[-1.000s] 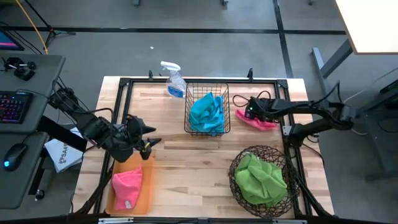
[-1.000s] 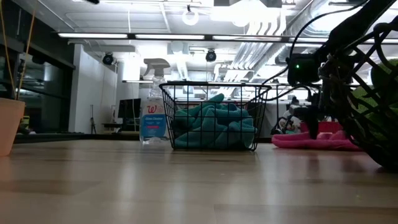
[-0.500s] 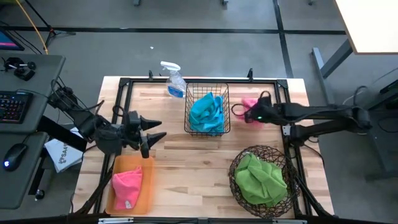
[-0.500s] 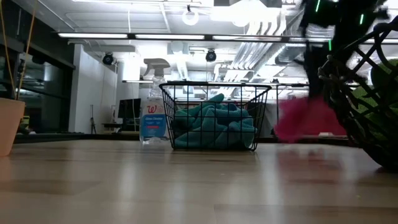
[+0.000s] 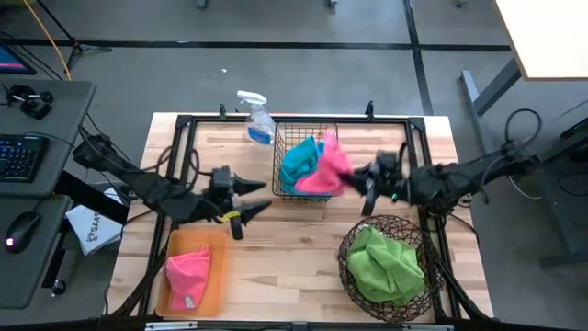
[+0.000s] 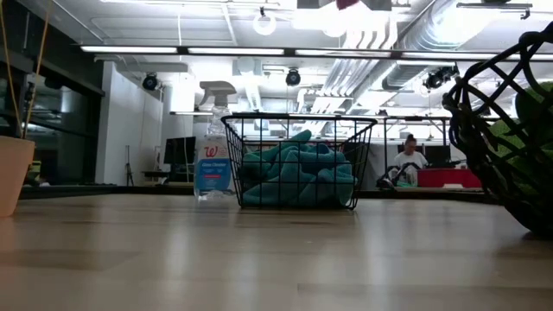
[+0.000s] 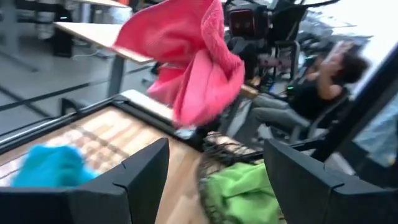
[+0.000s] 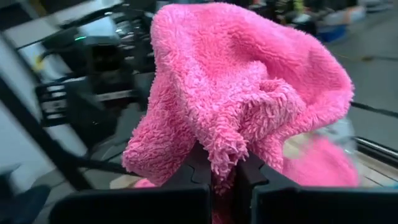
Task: Sort microfiber towel by color & place in baskets
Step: Put the pink towel into the orange bin
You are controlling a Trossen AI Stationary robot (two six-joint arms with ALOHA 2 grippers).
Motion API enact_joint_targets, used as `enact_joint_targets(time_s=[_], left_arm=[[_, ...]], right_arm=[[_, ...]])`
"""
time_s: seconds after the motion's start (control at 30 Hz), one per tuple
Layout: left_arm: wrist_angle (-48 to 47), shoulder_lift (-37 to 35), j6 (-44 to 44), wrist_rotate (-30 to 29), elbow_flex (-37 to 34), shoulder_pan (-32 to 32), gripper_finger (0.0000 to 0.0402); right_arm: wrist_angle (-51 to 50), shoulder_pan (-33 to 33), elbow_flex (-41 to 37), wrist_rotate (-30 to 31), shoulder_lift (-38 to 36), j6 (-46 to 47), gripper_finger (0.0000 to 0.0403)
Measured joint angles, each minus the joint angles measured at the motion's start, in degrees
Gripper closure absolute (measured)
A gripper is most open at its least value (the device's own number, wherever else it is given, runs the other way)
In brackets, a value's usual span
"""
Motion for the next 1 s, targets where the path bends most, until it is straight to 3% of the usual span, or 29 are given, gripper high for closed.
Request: enact_joint_targets(time_s=[0.33, 0.7, 1.0], left_arm=[[20.73, 7.53, 3.58, 13.26, 0.00, 0.89, 0.0154], [25.25, 11.47, -1.98, 21.58, 0.00, 0.86, 0.0154], [28.37, 13.34, 0.56, 25.78, 0.00, 1.27, 0.0155]], right_arm=[[10.64, 8.84, 9.55, -1.89, 18.39, -7.90, 0.0397], [10.52, 10.64, 23.53, -4.35, 31.16, -13.84, 0.0396], [10.47, 10.15, 26.10, -9.87, 33.98, -13.37, 0.0396]])
